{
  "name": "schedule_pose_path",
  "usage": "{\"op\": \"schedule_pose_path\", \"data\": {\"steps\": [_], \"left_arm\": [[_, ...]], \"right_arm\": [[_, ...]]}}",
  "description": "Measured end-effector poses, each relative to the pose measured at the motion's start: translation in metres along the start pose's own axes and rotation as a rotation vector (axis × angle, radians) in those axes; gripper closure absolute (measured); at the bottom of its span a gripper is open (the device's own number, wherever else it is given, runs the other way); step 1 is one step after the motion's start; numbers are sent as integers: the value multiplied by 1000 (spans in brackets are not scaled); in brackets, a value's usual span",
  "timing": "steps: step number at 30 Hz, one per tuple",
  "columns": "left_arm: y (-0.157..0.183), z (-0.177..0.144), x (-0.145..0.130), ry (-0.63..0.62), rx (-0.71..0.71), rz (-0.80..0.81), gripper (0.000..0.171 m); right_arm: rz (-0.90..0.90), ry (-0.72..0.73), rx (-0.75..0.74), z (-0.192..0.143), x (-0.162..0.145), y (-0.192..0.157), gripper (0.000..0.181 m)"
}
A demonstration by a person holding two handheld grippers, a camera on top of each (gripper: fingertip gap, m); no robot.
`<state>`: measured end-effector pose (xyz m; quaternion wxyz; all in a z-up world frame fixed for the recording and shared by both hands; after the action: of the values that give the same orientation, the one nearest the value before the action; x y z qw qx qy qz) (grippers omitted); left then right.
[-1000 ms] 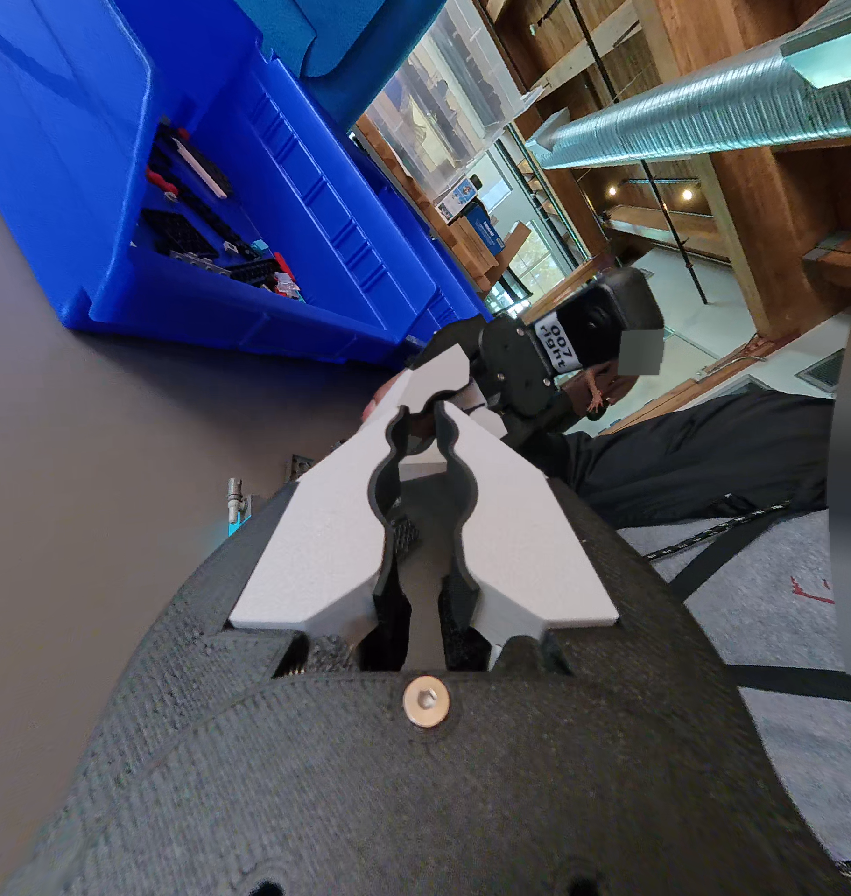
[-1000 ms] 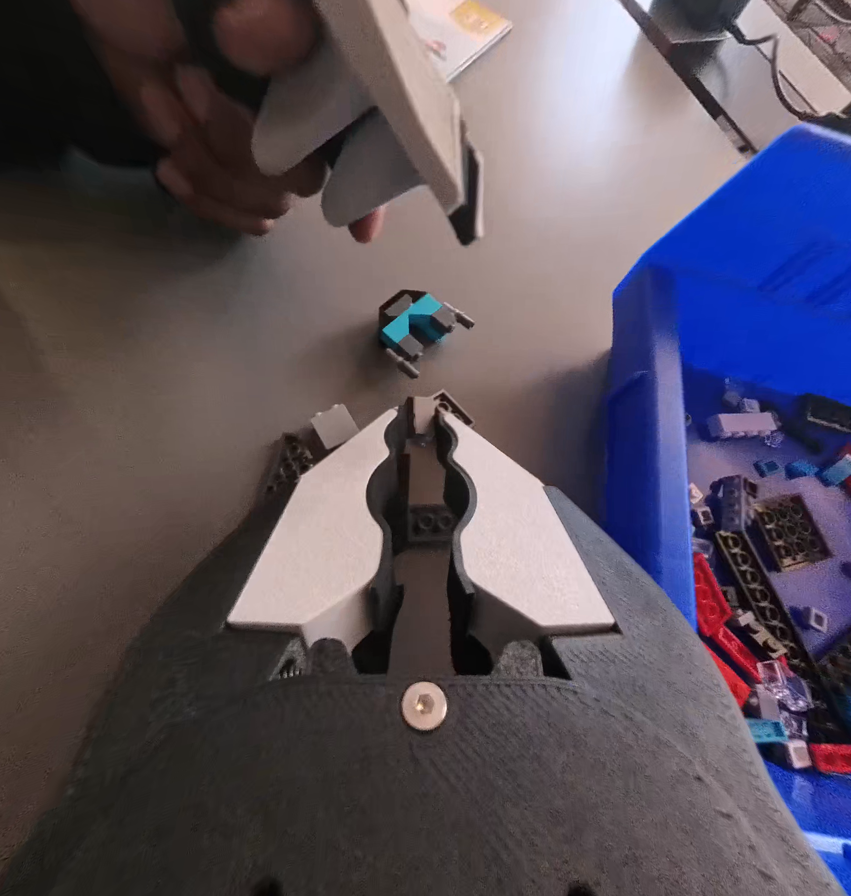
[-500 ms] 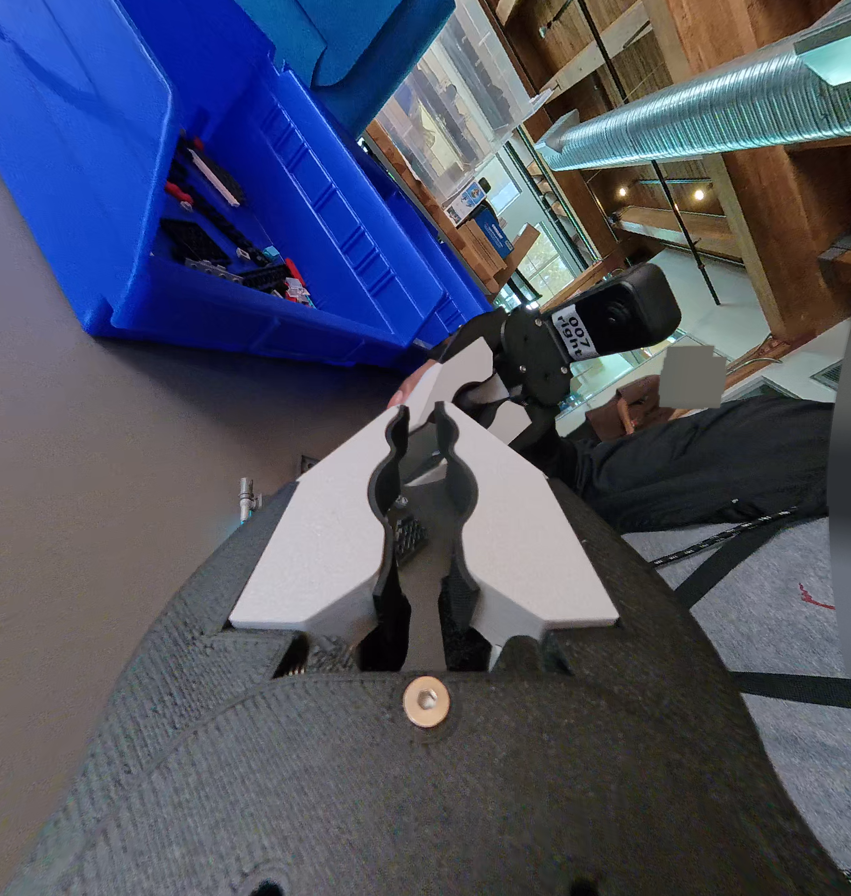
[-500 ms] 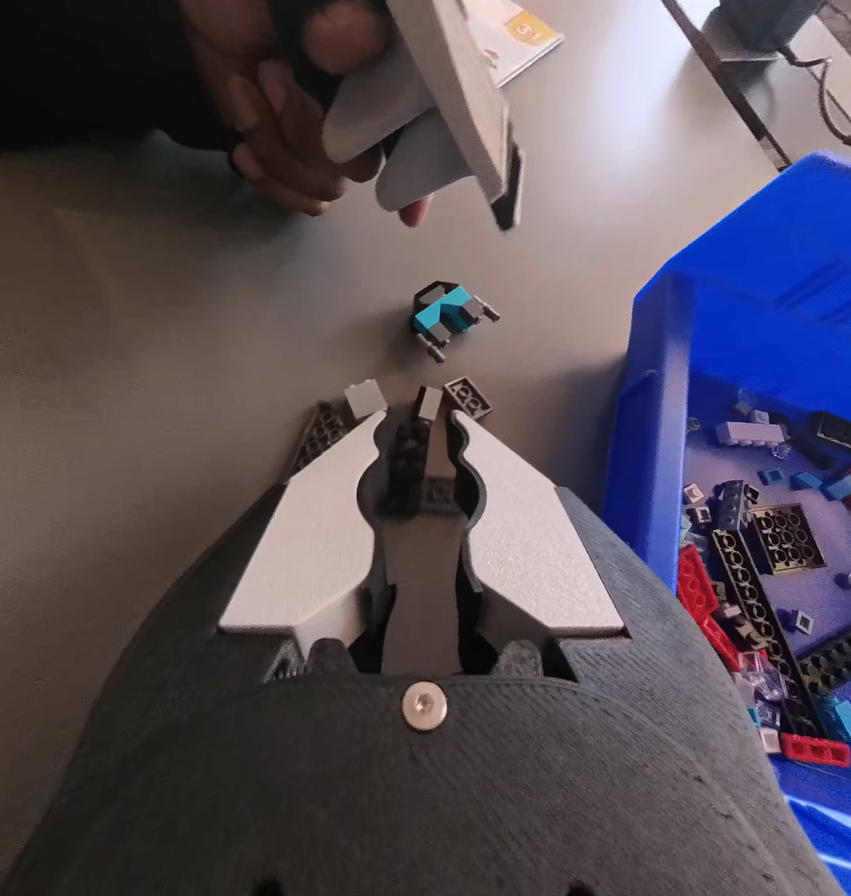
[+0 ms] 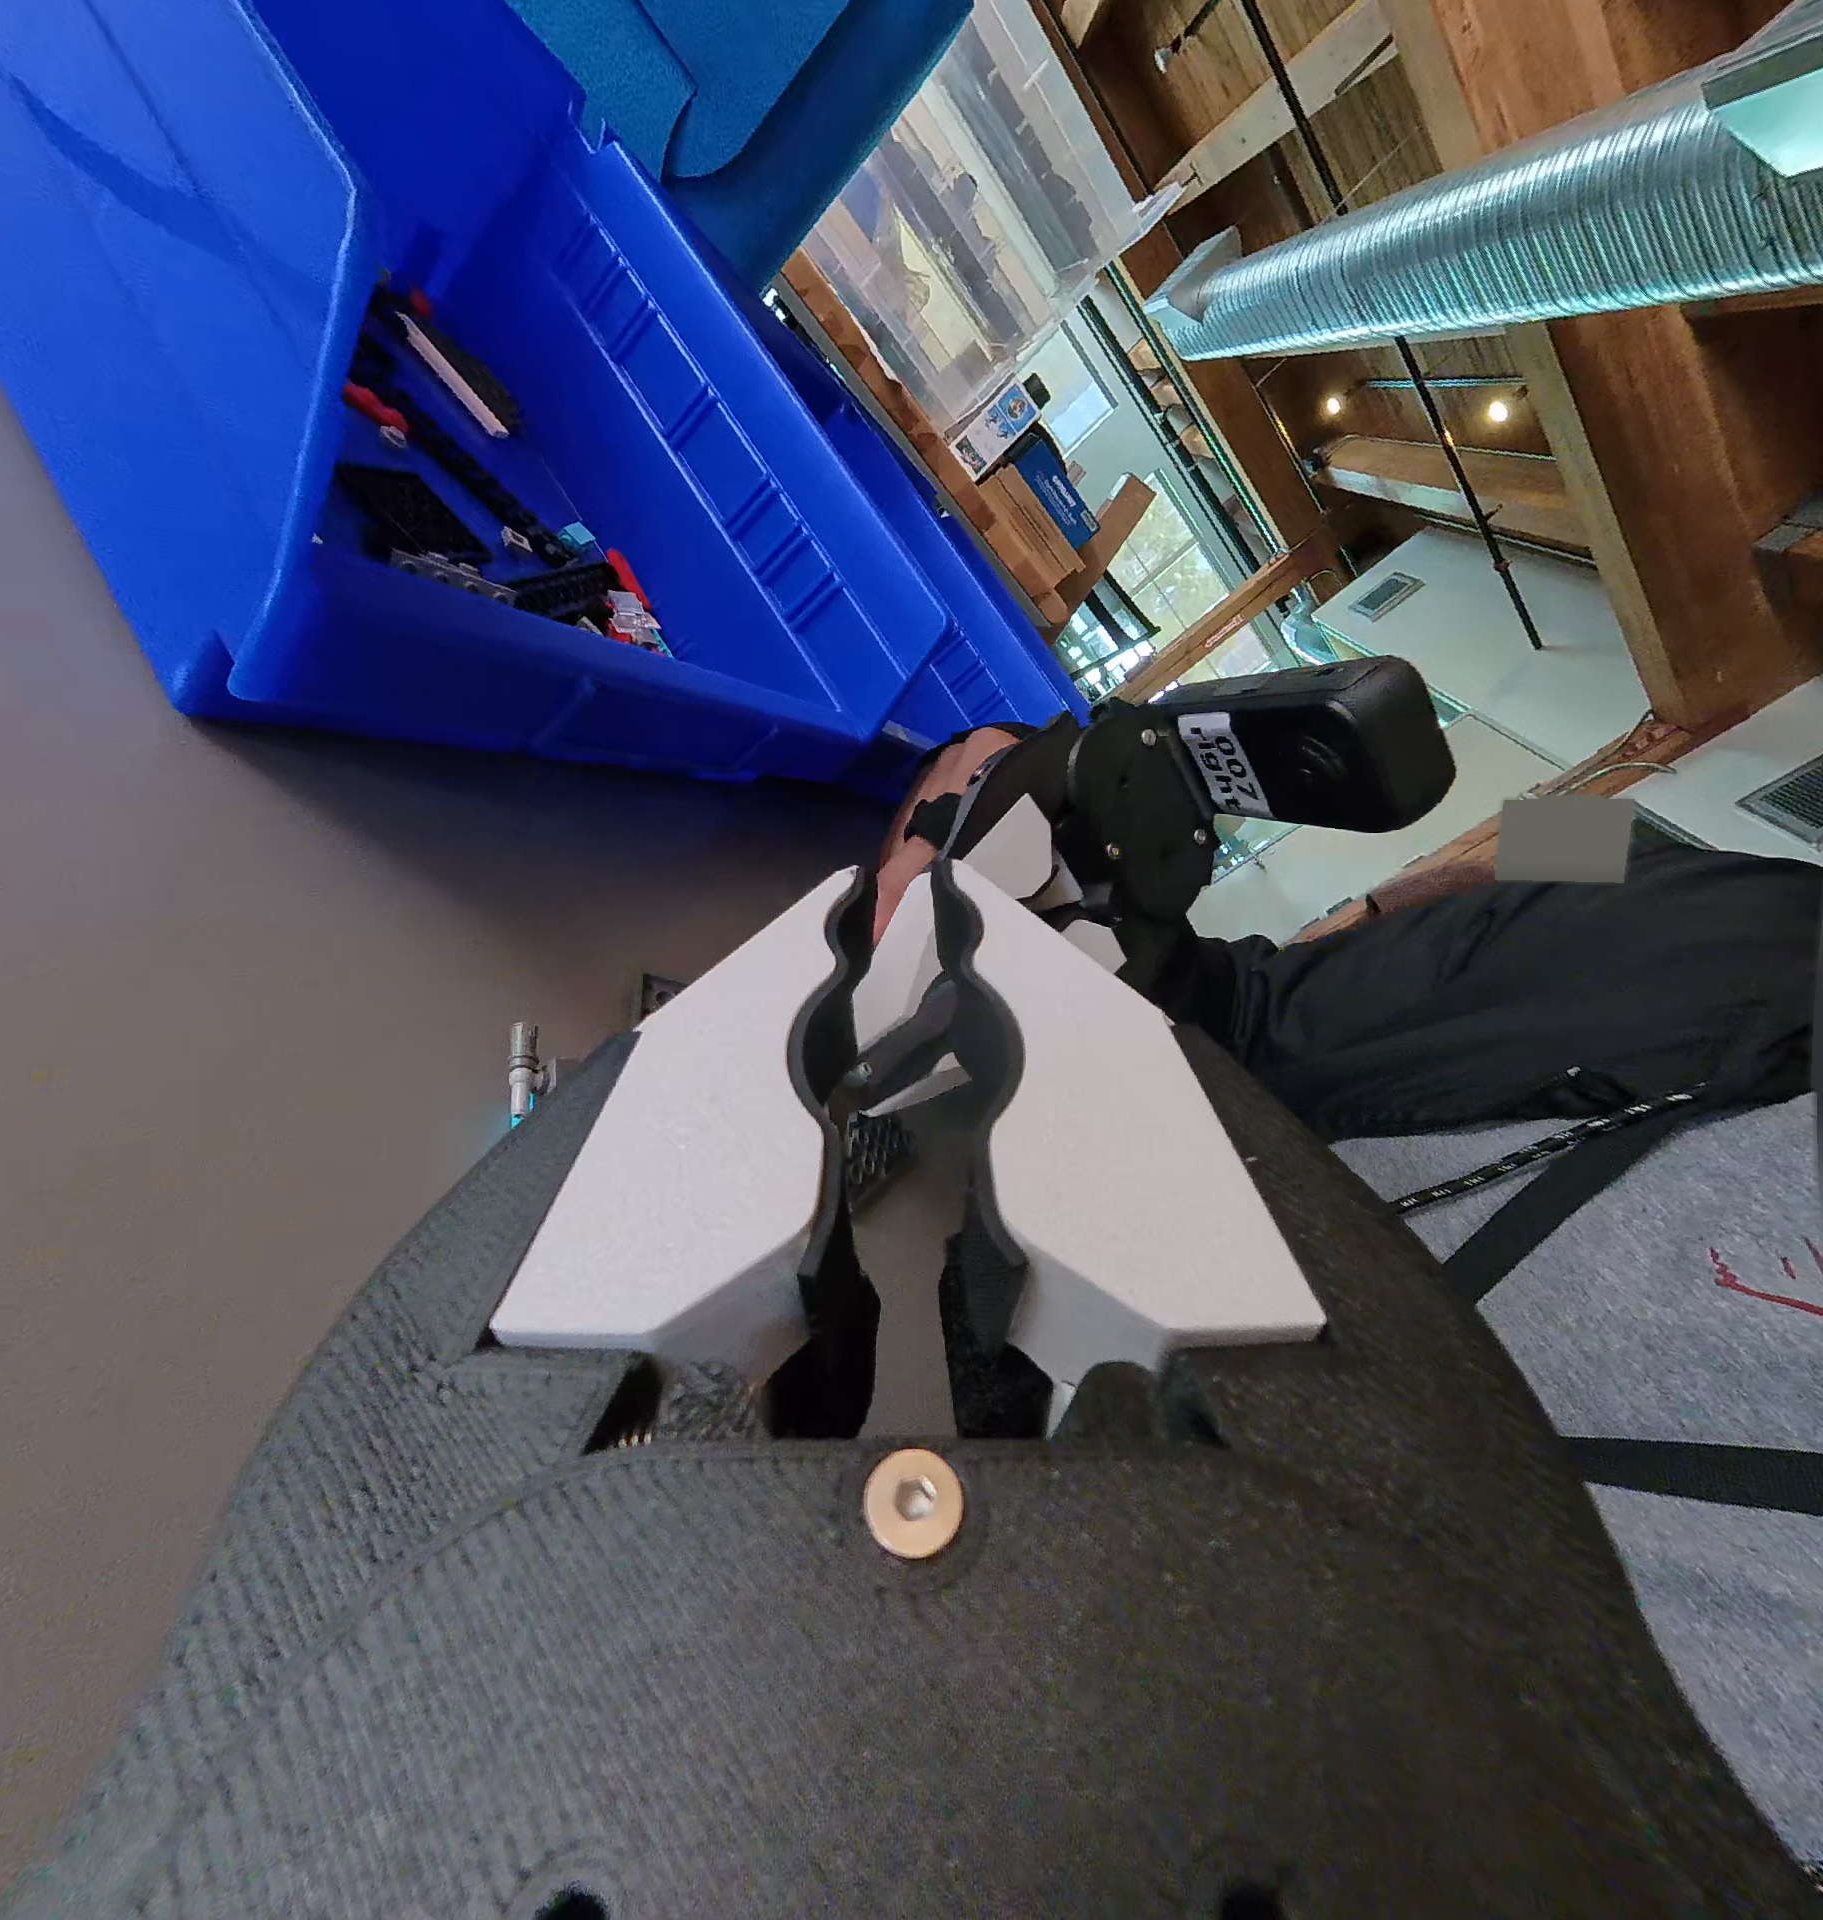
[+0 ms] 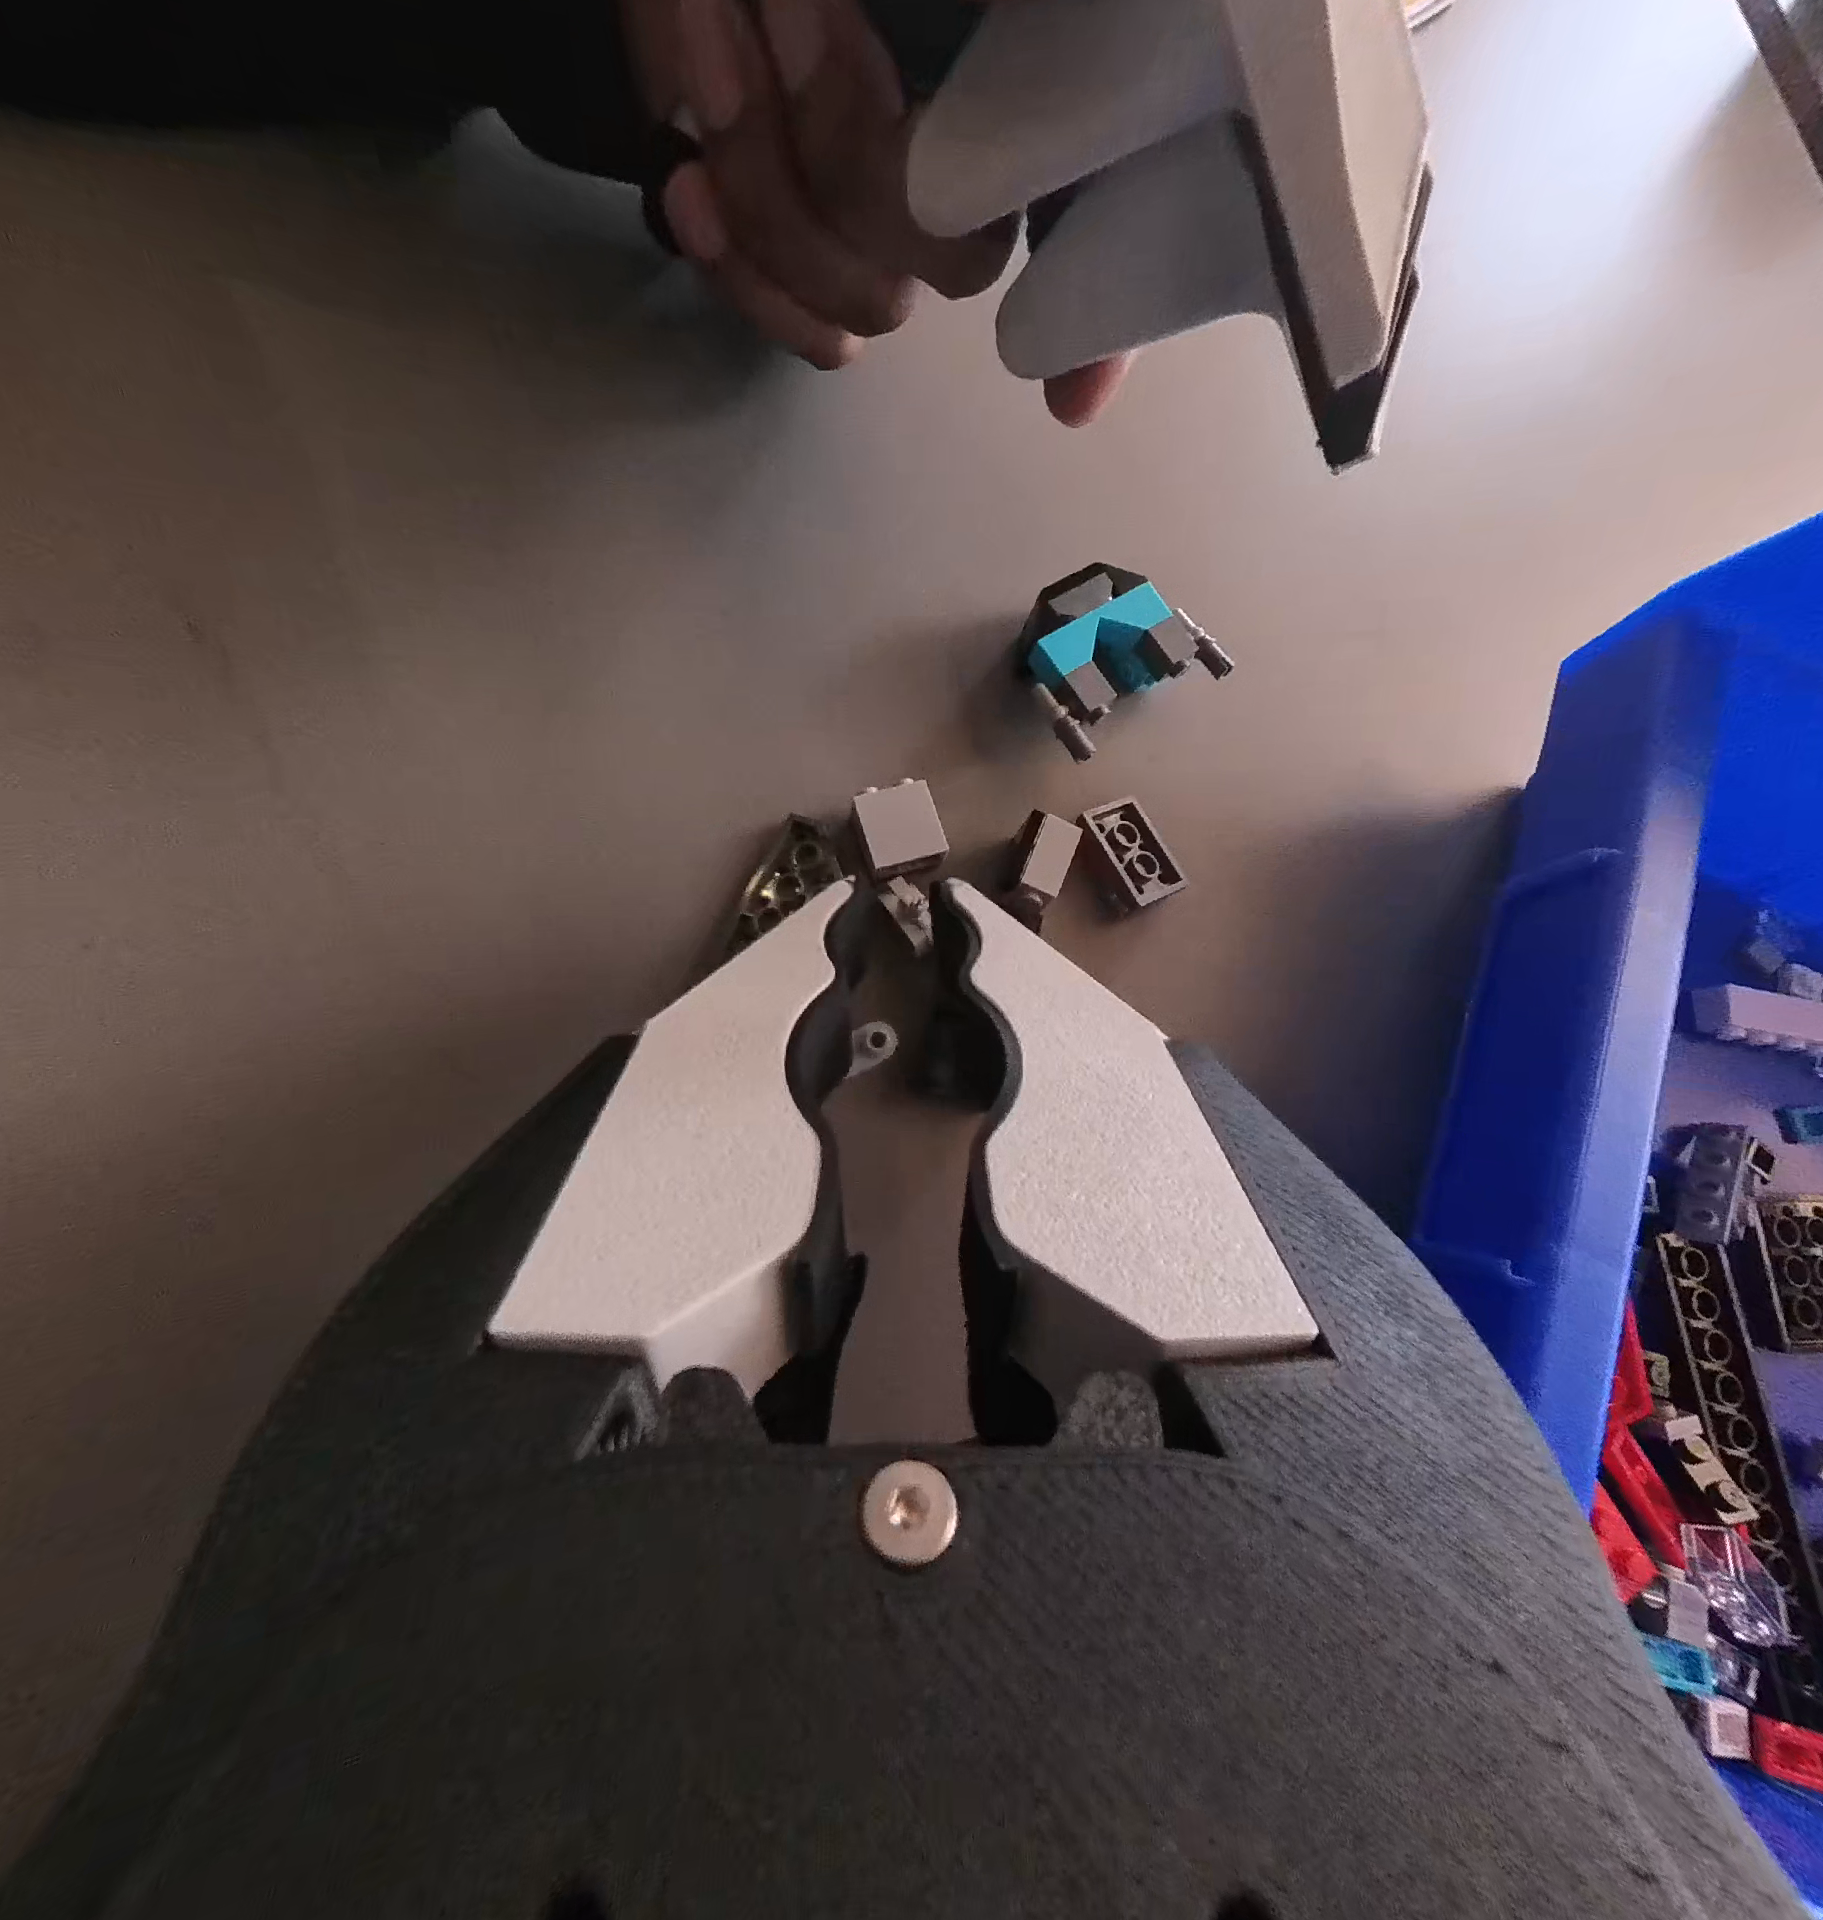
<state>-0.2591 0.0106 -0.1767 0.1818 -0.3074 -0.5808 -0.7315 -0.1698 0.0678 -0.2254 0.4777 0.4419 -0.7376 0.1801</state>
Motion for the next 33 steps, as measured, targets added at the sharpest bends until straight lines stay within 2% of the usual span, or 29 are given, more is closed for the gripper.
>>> {"op": "schedule_pose_path", "data": {"steps": [12, 20, 26, 33], "left_arm": [[0, 0, 0, -1, 1, 1, 160], [-2, -1, 1, 6, 5, -4, 160], [-3, -2, 1, 7, 6, -9, 160], [-3, -2, 0, 4, 5, -11, 160]], "right_arm": [[-8, 5, -22, 3, -1, 2, 181], [74, 166, -51, -9, 17, 14, 181], [25, 79, -22, -4, 3, 8, 176], [14, 42, -7, 1, -3, 4, 173]]}}
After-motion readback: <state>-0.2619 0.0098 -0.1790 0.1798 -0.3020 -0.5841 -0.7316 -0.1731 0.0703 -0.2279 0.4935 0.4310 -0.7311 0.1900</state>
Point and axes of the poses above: each gripper's, where its closed fingertips meet, z out along the fingers, x out of its top, y = z × x across the jaws, the point moved 4 cm from there along -z, back along the fingers, and after that the axes turned 14 degrees about y, right-handed, at the moved point
